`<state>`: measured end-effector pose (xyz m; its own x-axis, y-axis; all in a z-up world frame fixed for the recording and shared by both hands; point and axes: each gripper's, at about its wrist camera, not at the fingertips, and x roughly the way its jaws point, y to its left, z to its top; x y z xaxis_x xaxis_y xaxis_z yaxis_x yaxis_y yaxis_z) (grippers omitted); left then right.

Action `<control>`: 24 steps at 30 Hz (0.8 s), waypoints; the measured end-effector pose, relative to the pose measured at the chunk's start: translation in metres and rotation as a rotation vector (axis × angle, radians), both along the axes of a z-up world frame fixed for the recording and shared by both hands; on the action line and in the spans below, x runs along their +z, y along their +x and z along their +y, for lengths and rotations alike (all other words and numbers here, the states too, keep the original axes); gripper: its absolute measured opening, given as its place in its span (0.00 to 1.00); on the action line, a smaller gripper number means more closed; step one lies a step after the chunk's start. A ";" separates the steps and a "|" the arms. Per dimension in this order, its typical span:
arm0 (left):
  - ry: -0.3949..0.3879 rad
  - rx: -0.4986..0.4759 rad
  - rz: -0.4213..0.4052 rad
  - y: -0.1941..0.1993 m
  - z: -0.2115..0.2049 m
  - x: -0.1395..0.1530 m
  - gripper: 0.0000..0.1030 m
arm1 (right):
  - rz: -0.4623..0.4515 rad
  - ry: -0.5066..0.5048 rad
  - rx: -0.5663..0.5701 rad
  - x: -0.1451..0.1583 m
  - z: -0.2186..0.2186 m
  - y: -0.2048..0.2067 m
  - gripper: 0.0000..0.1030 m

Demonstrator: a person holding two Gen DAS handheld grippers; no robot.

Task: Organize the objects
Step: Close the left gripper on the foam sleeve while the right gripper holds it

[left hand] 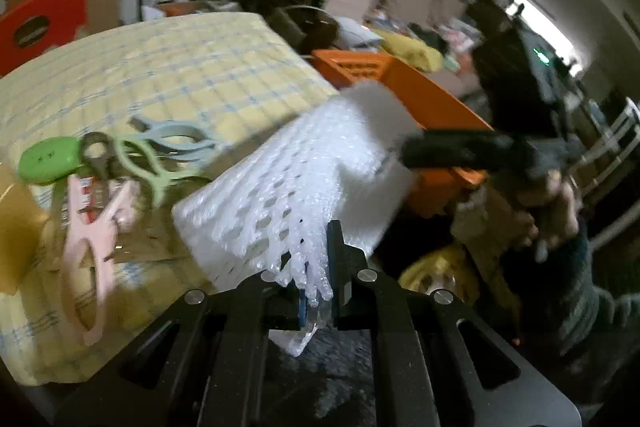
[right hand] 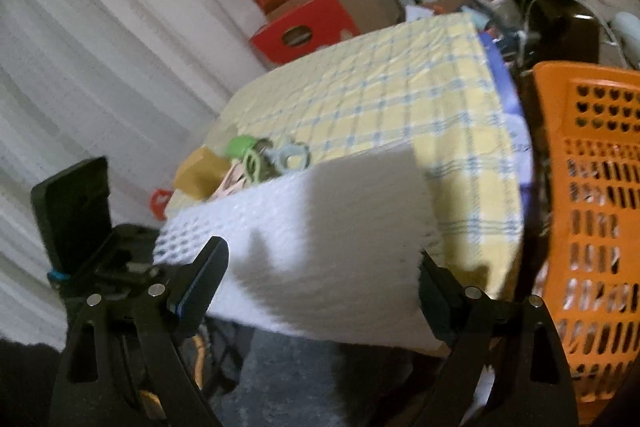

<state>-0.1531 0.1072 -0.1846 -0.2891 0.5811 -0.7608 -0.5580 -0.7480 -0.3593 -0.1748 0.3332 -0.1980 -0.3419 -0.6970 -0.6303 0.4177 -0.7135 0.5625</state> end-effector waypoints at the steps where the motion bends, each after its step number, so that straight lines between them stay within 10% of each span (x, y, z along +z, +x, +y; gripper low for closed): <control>1: 0.001 0.032 -0.005 -0.004 -0.004 -0.001 0.07 | -0.003 -0.006 0.012 0.000 0.000 0.001 0.87; 7: 0.005 0.094 -0.003 -0.008 -0.016 -0.003 0.07 | 0.032 -0.014 0.072 0.010 -0.009 0.009 0.85; 24: -0.024 0.139 0.189 0.017 0.004 0.019 0.07 | 0.108 0.178 -0.039 0.005 -0.020 0.012 0.18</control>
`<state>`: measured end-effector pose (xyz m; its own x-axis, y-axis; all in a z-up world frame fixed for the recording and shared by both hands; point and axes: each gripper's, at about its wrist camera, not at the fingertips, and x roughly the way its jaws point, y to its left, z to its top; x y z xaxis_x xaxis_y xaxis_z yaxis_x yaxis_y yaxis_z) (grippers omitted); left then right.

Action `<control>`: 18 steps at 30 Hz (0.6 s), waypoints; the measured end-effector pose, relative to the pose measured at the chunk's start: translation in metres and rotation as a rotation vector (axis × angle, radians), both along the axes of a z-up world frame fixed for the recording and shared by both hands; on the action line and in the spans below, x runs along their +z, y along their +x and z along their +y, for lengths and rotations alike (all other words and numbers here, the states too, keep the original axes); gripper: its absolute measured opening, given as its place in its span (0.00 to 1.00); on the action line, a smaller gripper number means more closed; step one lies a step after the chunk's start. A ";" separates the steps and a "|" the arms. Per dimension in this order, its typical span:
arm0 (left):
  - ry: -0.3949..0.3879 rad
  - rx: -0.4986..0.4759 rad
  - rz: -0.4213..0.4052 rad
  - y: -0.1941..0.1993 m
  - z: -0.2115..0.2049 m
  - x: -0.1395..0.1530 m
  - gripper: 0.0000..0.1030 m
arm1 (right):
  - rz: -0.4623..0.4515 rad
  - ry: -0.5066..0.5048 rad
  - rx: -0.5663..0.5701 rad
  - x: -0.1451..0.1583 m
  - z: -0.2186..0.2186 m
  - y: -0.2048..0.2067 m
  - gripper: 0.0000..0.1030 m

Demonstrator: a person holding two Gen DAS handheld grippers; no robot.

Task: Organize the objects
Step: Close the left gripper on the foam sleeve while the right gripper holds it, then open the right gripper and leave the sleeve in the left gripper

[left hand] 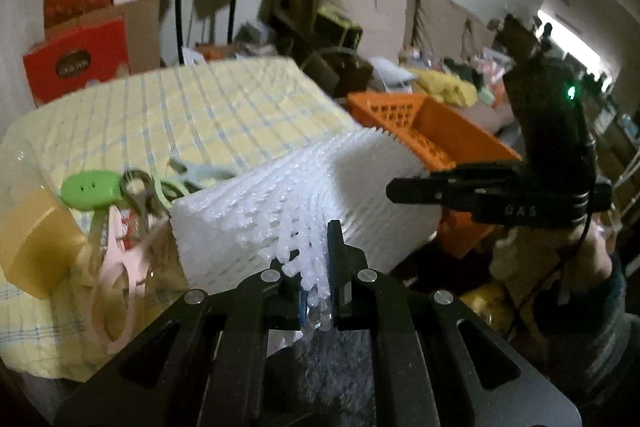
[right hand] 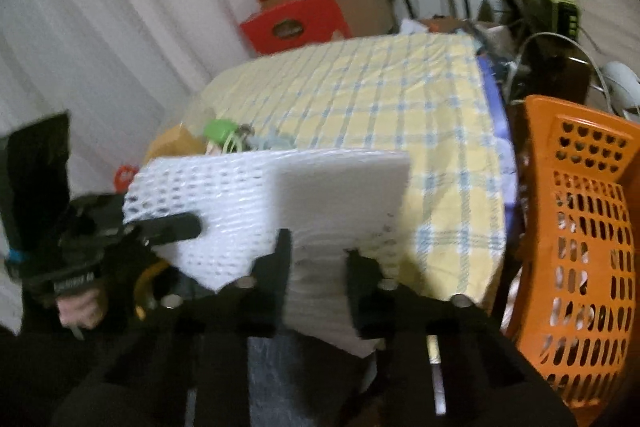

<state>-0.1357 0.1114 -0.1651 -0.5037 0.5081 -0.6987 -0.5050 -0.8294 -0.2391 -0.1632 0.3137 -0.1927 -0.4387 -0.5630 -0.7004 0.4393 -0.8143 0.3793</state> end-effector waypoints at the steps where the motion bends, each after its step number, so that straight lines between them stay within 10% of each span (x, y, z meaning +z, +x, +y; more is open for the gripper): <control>1: 0.008 0.017 0.017 0.001 0.000 0.004 0.07 | 0.006 -0.011 -0.013 0.002 0.002 0.000 0.16; 18: 0.038 0.115 0.111 0.006 -0.002 0.032 0.07 | 0.116 -0.044 -0.089 0.036 0.012 0.009 0.10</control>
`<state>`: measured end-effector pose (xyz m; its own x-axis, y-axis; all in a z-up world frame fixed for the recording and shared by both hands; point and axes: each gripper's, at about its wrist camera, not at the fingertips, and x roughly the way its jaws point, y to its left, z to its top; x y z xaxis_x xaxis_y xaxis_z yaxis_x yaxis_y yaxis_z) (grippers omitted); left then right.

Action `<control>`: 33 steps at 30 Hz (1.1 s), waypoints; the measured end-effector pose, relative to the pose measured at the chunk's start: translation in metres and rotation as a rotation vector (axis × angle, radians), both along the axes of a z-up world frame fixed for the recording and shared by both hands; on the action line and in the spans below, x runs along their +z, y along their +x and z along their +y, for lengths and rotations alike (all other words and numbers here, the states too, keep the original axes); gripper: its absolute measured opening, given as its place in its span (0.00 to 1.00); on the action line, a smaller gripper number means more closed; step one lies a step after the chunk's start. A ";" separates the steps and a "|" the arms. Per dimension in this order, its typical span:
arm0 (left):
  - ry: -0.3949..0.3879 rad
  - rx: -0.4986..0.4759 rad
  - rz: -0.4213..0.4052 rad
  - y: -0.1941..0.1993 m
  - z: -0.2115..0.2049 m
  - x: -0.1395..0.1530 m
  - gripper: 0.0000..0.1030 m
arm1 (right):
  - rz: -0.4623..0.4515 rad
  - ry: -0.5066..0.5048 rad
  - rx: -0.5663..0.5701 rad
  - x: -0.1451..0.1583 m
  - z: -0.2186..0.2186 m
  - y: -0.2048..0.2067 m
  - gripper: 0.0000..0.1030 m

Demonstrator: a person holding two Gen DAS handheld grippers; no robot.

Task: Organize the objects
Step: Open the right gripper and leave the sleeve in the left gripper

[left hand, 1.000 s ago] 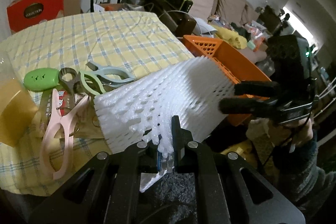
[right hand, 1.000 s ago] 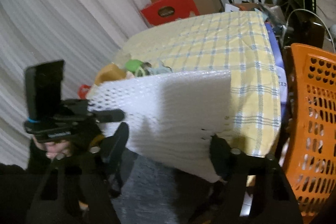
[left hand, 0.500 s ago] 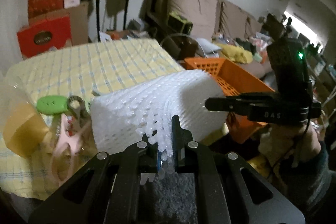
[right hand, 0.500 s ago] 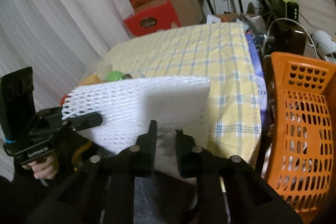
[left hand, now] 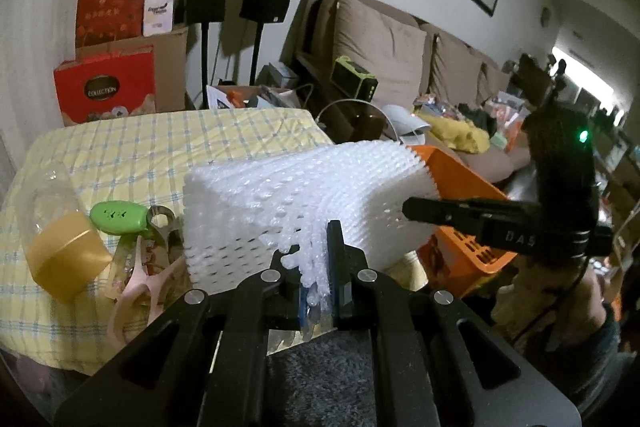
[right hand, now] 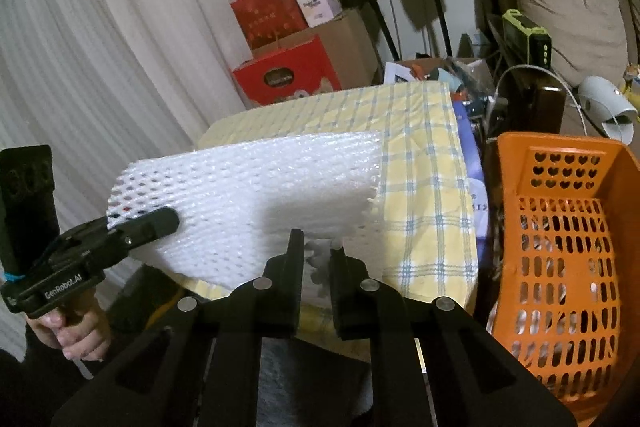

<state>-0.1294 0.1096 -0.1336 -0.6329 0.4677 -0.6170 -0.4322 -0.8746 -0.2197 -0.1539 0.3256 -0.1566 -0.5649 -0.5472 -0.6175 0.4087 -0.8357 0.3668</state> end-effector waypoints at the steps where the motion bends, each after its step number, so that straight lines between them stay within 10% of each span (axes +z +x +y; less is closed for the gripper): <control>1: -0.009 0.004 0.007 0.001 0.001 0.000 0.07 | 0.006 0.005 -0.001 0.002 -0.001 0.001 0.10; 33: -0.119 0.091 0.155 0.030 0.029 0.055 0.06 | 0.236 0.086 -0.125 0.091 0.031 0.050 0.11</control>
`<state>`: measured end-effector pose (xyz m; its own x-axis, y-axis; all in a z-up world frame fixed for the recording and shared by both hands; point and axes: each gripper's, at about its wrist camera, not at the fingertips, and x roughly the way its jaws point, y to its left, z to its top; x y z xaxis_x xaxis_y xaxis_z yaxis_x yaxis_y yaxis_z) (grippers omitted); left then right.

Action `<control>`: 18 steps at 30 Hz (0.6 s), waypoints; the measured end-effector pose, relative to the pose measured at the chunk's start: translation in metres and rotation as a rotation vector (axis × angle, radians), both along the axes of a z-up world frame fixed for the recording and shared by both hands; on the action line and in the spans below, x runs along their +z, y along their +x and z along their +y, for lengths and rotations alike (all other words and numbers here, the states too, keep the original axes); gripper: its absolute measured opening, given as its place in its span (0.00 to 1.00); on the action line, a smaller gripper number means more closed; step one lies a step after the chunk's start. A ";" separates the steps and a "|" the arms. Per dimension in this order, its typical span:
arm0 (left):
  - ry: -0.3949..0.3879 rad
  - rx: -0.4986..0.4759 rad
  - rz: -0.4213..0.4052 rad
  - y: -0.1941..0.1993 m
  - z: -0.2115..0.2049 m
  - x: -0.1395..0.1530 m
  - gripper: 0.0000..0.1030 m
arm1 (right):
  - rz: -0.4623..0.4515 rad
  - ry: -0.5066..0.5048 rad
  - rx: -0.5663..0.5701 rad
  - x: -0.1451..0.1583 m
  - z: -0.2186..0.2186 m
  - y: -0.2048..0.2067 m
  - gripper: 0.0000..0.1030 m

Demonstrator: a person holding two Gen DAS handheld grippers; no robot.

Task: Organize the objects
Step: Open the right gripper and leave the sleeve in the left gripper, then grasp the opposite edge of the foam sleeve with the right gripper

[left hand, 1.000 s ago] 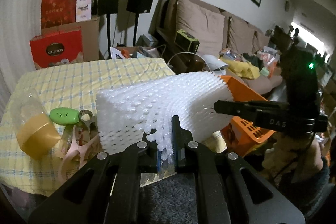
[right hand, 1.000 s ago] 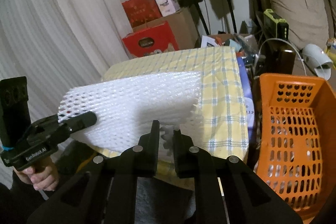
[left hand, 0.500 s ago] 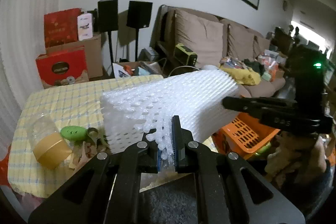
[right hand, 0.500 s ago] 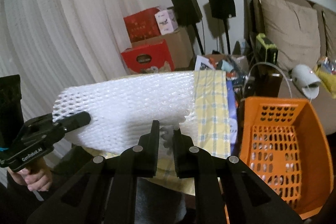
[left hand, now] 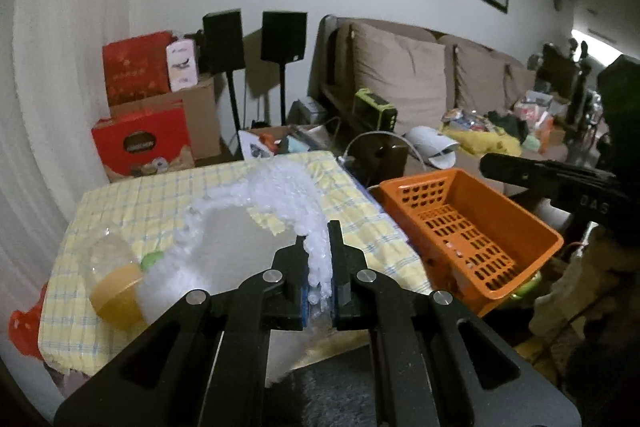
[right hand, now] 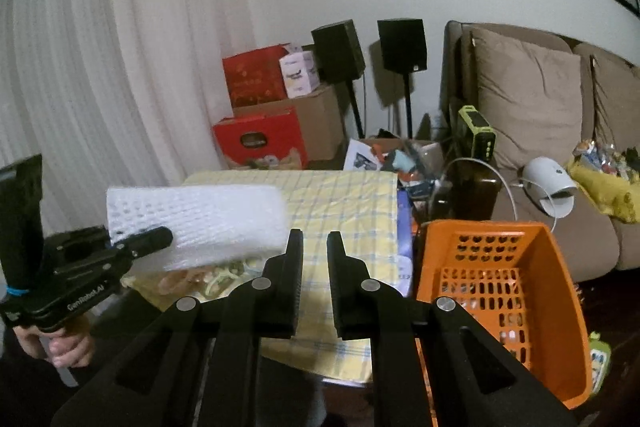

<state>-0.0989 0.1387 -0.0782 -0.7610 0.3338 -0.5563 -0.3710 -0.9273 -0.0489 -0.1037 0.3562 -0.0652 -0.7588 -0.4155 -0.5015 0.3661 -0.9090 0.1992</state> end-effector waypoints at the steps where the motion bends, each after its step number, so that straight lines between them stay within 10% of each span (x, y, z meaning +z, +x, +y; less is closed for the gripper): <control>1: -0.002 -0.010 0.008 0.002 0.002 0.002 0.06 | -0.001 -0.010 0.004 0.001 0.002 0.001 0.11; 11: 0.182 -0.177 -0.097 -0.009 -0.009 -0.006 0.06 | -0.076 -0.064 0.036 -0.014 0.008 -0.012 0.14; 18: 0.305 -0.117 -0.391 -0.059 -0.047 -0.079 0.06 | -0.120 -0.042 0.029 -0.027 0.007 -0.023 0.14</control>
